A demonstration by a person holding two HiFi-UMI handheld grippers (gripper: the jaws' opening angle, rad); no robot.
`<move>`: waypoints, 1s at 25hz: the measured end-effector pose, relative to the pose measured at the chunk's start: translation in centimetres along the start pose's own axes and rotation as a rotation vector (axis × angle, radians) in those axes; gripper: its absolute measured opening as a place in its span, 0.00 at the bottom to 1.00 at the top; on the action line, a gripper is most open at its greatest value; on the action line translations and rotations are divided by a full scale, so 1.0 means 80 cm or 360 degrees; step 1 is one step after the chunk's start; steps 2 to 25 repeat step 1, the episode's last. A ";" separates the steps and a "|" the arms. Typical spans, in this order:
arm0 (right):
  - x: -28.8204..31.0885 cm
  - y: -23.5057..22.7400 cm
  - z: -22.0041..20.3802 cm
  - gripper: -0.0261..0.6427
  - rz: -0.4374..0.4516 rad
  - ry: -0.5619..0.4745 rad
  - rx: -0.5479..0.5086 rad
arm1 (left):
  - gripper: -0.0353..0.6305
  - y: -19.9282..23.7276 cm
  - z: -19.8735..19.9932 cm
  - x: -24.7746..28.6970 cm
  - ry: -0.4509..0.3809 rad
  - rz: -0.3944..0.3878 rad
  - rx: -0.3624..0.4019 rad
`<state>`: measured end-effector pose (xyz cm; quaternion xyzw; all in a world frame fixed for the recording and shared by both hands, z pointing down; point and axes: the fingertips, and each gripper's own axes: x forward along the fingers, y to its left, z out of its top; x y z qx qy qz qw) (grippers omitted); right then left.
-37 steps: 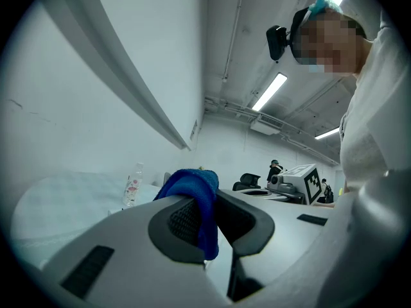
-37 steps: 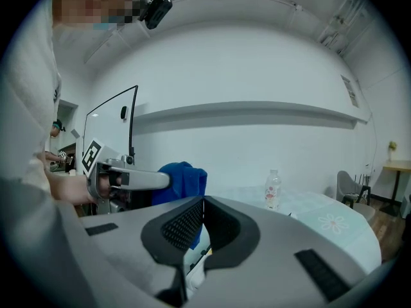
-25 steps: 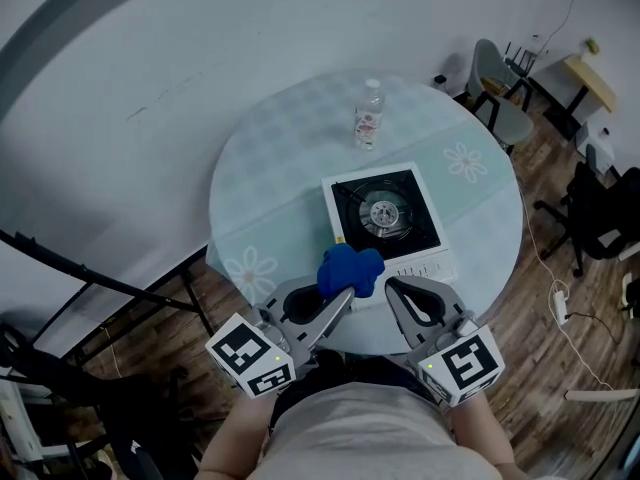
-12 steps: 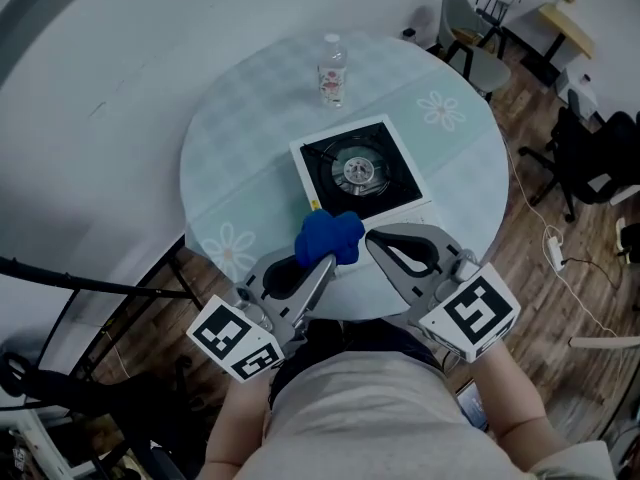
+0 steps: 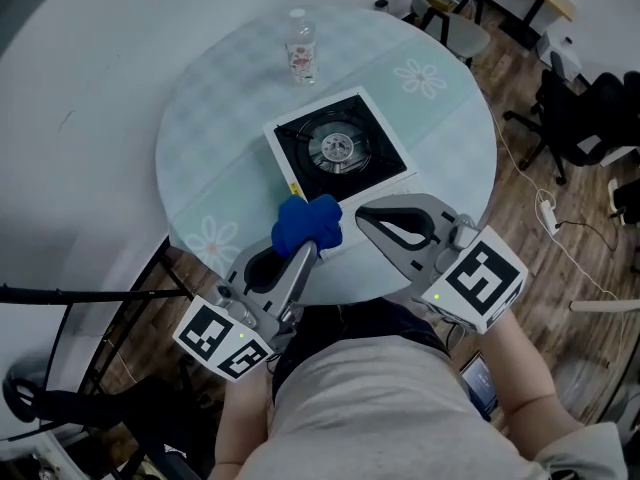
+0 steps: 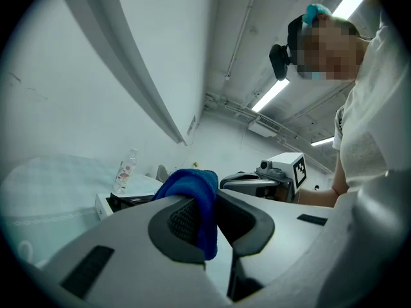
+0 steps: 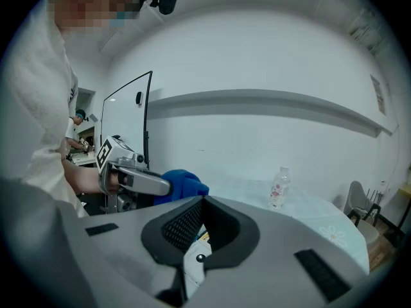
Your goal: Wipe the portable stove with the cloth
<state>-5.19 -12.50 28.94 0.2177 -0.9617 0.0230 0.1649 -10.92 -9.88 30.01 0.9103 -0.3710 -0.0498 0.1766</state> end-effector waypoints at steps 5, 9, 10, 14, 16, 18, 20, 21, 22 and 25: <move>0.000 -0.002 0.000 0.07 -0.0001 0.0005 -0.0001 | 0.14 0.000 0.000 0.001 -0.0003 -0.0003 -0.0005; 0.000 -0.002 0.000 0.07 -0.0001 0.0005 -0.0001 | 0.14 0.000 0.000 0.001 -0.0003 -0.0003 -0.0005; 0.000 -0.002 0.000 0.07 -0.0001 0.0005 -0.0001 | 0.14 0.000 0.000 0.001 -0.0003 -0.0003 -0.0005; 0.000 -0.002 0.000 0.07 -0.0001 0.0005 -0.0001 | 0.14 0.000 0.000 0.001 -0.0003 -0.0003 -0.0005; 0.000 -0.002 0.000 0.07 -0.0001 0.0005 -0.0001 | 0.14 0.000 0.000 0.001 -0.0003 -0.0003 -0.0005; 0.000 -0.002 0.000 0.07 -0.0001 0.0005 -0.0001 | 0.14 0.000 0.000 0.001 -0.0003 -0.0003 -0.0005; 0.000 -0.002 0.000 0.07 -0.0001 0.0005 -0.0001 | 0.14 0.000 0.000 0.001 -0.0003 -0.0003 -0.0005; 0.000 -0.002 0.000 0.07 -0.0001 0.0005 -0.0001 | 0.14 0.000 0.000 0.001 -0.0003 -0.0003 -0.0005; 0.000 -0.002 0.000 0.07 -0.0001 0.0005 -0.0001 | 0.14 0.000 0.000 0.001 -0.0003 -0.0003 -0.0005; 0.000 -0.002 0.000 0.07 -0.0001 0.0005 -0.0001 | 0.14 0.000 0.000 0.001 -0.0003 -0.0003 -0.0005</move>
